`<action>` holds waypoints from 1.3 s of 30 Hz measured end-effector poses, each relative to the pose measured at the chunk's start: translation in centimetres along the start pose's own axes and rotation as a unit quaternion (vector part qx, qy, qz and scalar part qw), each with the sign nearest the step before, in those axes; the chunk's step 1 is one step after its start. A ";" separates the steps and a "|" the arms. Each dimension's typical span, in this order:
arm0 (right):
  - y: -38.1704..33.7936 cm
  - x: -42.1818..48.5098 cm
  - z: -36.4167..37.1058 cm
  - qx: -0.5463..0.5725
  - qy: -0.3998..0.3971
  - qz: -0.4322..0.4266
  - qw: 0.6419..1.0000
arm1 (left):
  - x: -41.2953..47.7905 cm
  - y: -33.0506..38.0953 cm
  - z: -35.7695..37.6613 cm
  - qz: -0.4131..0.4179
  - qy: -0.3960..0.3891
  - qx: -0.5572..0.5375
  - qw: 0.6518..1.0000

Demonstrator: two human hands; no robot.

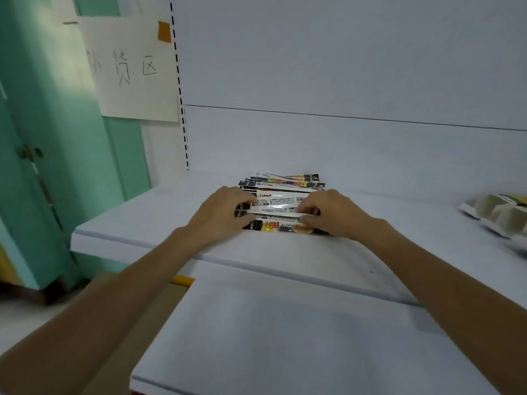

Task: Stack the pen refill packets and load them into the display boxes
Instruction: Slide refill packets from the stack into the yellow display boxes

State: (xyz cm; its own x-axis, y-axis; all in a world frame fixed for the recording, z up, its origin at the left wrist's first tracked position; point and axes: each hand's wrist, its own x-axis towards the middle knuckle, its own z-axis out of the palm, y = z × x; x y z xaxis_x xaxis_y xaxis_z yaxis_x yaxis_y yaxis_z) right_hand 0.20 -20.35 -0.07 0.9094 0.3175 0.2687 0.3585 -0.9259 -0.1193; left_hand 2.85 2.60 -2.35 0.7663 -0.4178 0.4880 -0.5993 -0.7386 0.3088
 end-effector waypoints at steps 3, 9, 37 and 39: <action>-0.7 0.6 -0.5 -0.077 0.031 -0.023 0.996 | 0.7 0.7 0.6 0.044 -0.012 0.039 0.998; -1.2 0.9 -1.1 -0.093 0.218 -0.036 0.971 | 1.5 -0.1 -1.0 0.021 0.047 0.108 0.993; -6.7 3.2 -0.7 0.395 0.113 0.142 0.900 | -1.1 3.0 -2.0 -0.113 0.006 -0.295 0.949; -6.7 3.0 -0.5 0.415 0.115 0.152 0.890 | -1.7 3.6 -1.9 -0.063 -0.007 -0.255 0.965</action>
State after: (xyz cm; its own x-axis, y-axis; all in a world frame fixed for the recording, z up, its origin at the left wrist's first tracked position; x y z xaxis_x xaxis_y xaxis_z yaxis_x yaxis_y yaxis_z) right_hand 0.44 -13.27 2.07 0.9578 -0.0606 0.2810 0.2228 -0.4611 -0.8589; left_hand -1.05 1.66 -0.54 0.8420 -0.3506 0.4101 -0.5337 -0.4297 0.7284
